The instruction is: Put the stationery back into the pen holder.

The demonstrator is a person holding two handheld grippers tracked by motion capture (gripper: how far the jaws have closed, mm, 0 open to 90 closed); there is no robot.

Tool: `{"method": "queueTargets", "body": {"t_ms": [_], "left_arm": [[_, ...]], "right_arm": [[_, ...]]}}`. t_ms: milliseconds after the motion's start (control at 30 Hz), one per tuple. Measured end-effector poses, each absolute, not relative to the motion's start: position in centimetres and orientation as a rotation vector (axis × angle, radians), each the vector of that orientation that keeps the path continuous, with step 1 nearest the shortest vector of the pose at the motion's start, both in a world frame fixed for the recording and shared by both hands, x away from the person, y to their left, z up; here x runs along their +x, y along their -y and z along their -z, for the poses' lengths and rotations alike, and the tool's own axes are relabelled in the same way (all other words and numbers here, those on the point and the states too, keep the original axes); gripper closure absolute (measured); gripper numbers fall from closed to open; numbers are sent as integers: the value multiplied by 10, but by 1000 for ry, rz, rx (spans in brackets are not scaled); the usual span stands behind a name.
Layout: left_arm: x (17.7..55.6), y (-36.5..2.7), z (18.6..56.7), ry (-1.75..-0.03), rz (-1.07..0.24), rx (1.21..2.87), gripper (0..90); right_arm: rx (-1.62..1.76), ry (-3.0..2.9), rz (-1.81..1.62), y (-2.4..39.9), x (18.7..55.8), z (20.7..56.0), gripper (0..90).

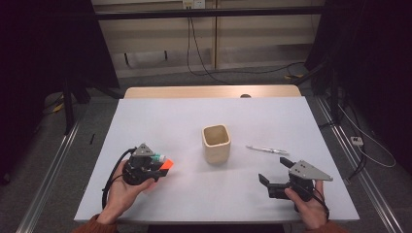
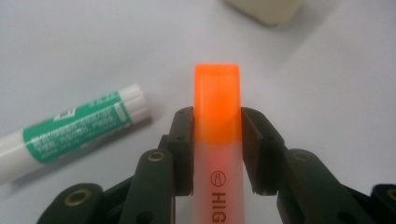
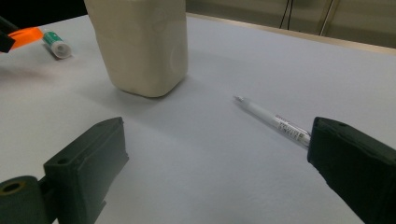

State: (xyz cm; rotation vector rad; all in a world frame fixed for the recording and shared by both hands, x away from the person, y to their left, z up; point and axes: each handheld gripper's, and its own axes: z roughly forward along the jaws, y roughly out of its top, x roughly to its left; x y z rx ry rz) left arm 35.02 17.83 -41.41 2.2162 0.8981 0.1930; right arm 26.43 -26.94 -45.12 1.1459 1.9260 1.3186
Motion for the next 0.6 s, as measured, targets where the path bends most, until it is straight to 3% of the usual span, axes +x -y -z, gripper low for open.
{"method": "queueTargets", "body": {"t_ms": [600], "left_arm": [[338, -173, 398, -775, -309, 2000, 671]], "right_arm": [[1145, -1923, -1318, 270, 264, 451, 44]]}}
